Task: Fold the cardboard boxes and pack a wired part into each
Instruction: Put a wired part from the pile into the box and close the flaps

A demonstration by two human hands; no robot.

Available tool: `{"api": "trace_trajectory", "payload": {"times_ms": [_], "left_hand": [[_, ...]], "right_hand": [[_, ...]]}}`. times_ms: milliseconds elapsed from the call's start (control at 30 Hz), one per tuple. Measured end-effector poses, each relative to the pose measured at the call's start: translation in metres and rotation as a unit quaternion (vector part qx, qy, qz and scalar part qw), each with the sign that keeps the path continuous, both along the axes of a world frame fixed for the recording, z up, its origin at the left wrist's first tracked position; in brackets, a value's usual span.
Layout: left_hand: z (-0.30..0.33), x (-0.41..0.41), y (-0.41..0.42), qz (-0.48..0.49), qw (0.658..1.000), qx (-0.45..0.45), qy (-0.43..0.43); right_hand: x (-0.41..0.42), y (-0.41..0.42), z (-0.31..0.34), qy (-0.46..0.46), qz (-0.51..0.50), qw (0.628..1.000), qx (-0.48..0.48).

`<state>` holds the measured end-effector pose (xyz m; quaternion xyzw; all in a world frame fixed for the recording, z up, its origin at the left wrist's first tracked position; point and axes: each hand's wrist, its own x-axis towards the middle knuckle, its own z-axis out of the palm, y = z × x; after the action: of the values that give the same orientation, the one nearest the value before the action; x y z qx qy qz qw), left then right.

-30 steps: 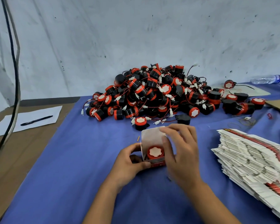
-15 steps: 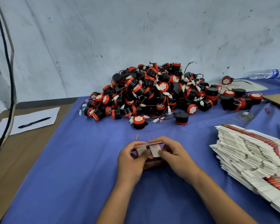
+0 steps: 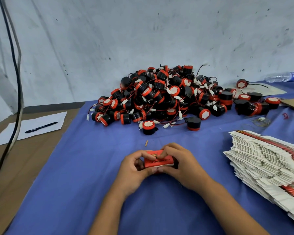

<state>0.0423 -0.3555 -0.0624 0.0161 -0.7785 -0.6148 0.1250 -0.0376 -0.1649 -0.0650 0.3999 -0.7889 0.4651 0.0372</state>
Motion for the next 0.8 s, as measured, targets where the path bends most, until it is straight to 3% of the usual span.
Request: {"api": "trace_trajectory", "payload": {"times_ms": [200, 467, 633, 733, 800], "left_hand": [[0.0012, 0.0008, -0.0010, -0.006, 0.999, -0.032, -0.013], [-0.0020, -0.0004, 0.0007, 0.009, 0.996, -0.093, -0.001], [-0.0028, -0.0009, -0.0032, 0.010, 0.998, -0.066, 0.004], [-0.0007, -0.0001, -0.0017, 0.010, 0.999, -0.029, 0.028], [0.0007, 0.0002, 0.0007, 0.041, 0.996, -0.053, 0.059]], "right_hand": [[0.0003, 0.0042, -0.0014, 0.070, -0.009, 0.997, 0.044], [0.0063, -0.0045, 0.0053, 0.102, -0.092, 0.990, -0.023], [0.0061, -0.0036, 0.0011, 0.011, -0.047, 0.999, -0.001], [0.0055, -0.0023, 0.0036, 0.000, -0.027, 0.999, 0.045], [0.0064, -0.0023, 0.0030, -0.011, -0.017, 0.998, 0.065]]}}
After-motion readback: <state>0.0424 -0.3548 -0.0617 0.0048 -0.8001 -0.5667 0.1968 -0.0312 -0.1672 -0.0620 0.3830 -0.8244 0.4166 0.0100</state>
